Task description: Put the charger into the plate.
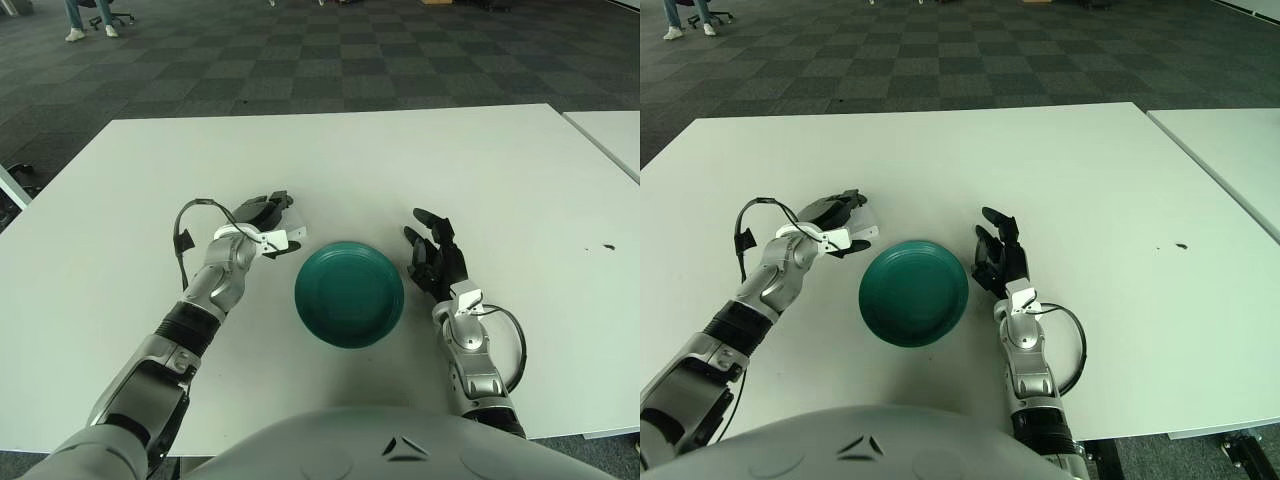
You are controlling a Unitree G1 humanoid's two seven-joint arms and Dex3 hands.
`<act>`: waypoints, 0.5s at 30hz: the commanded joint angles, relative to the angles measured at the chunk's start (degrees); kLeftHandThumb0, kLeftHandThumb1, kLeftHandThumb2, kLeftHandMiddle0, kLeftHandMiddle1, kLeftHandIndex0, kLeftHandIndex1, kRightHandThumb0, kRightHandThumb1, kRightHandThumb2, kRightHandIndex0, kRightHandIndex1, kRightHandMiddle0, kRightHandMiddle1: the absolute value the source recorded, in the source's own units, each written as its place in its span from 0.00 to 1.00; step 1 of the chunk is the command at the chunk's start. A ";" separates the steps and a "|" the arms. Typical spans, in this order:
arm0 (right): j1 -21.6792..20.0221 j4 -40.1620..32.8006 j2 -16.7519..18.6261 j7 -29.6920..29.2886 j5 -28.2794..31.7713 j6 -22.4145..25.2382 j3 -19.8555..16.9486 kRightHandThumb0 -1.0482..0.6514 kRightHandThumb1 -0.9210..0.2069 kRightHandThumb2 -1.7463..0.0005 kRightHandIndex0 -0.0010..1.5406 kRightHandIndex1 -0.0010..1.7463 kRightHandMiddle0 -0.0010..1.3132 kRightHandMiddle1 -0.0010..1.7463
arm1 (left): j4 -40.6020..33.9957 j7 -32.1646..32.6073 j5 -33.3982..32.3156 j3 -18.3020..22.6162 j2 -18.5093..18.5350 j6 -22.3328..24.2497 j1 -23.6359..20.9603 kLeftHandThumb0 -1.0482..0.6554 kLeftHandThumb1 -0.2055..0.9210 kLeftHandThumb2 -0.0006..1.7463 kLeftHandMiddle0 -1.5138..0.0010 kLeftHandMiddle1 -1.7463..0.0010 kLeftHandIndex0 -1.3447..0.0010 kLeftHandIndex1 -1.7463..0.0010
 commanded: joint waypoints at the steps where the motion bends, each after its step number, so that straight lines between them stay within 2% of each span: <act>1: 4.46 6.50 -0.04 0.41 0.29 5.97 -0.18 0.22 0.00 0.51 0.34 0.01 0.02 0.48 | 1.95 1.29 -0.54 -0.41 -0.32 -0.40 -1.94 0.00 1.00 0.35 0.82 0.99 1.00 0.56; 15: 4.47 6.48 -0.07 -0.10 -0.10 6.24 -0.26 0.22 0.00 0.51 0.33 0.01 0.02 0.48 | 10.53 4.91 -1.06 -2.12 -2.20 -1.34 -4.58 0.00 1.00 0.38 0.78 0.98 0.99 0.53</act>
